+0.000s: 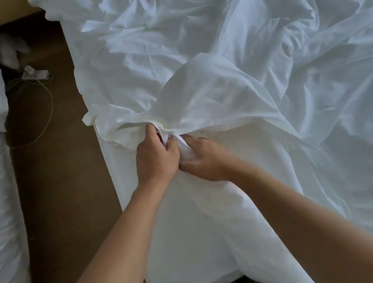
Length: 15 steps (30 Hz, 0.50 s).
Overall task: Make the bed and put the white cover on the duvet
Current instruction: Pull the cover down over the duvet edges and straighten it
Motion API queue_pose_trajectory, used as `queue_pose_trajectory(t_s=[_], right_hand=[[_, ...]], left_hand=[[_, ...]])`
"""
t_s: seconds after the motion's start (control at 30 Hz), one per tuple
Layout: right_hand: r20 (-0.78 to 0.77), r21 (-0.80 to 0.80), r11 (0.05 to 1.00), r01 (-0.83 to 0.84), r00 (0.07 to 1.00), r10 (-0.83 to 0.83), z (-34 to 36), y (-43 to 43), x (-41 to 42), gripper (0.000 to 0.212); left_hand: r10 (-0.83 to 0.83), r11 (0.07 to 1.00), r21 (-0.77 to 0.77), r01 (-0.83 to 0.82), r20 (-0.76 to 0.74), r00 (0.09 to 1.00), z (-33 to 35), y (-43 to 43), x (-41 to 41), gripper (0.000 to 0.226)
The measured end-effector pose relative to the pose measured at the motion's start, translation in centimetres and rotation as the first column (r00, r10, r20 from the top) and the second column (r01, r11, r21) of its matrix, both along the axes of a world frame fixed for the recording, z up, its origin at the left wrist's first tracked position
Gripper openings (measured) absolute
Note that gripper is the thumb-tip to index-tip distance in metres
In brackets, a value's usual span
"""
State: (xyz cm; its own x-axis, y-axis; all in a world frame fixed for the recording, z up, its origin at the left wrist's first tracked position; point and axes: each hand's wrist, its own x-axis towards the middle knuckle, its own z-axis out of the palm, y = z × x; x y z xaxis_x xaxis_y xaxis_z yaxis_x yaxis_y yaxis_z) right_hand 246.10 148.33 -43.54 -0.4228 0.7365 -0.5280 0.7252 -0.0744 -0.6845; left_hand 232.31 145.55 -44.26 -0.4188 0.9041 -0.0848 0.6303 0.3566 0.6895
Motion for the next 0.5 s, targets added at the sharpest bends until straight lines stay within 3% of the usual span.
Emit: queue_pose_trajectory(t_s=[0.03, 0.07, 0.1, 0.17, 0.2, 0.27, 0.37, 0.43, 0.5], right_hand=[[-0.107, -0.17, 0.985, 0.012, 0.994, -0.031, 0.0, 0.2, -0.1, 0.041], [-0.134, -0.181, 0.984, 0.006, 0.99, -0.031, 0.1, 0.1, 0.0, 0.038], [-0.074, -0.114, 0.993, -0.01, 0.997, 0.002, 0.0, -0.1, 0.1, 0.04], [0.219, 0.093, 0.993, -0.066, 0.975, 0.044, -0.6, -1.9, 0.3, 0.06], [0.238, 0.089, 0.996, -0.024, 0.971, 0.002, -0.9, -3.0, 0.0, 0.066], [0.037, 0.028, 0.988, 0.151, 0.988, -0.152, -1.7, -5.3, -1.6, 0.048], [-0.155, 0.222, 0.866, 0.449, 0.893, -0.423, -2.5, -7.2, -3.6, 0.013], [-0.168, 0.318, 0.738, 0.596, 0.801, -0.575, -2.4, -7.7, -4.8, 0.011], [-0.171, 0.345, 0.697, 0.629, 0.772, -0.612, -2.5, -8.9, -6.2, 0.013]], left_hand=[[-0.003, 1.0, -0.014, 0.003, -0.022, 1.0, -0.2, -0.7, -0.8, 0.015], [-0.008, 1.0, -0.018, 0.007, -0.038, 0.999, -0.5, -1.5, -1.6, 0.014], [-0.003, 1.0, -0.01, 0.002, -0.055, 0.998, -0.7, -2.3, -2.2, 0.014], [0.015, 1.0, 0.028, -0.013, -0.097, 0.995, -1.1, -3.6, -2.8, 0.017], [0.018, 0.998, 0.058, -0.012, -0.115, 0.993, -1.2, -4.1, -2.8, 0.02], [0.017, 0.993, 0.121, 0.0, -0.138, 0.99, -1.5, -5.2, -2.5, 0.03], [0.052, 0.973, 0.228, -0.02, -0.138, 0.989, -2.2, -7.5, -3.2, 0.038], [0.064, 0.953, 0.301, -0.022, -0.132, 0.989, -2.3, -9.7, -3.7, 0.034], [0.012, 0.931, 0.363, 0.042, -0.146, 0.989, -2.2, -12.2, -3.7, 0.023]])
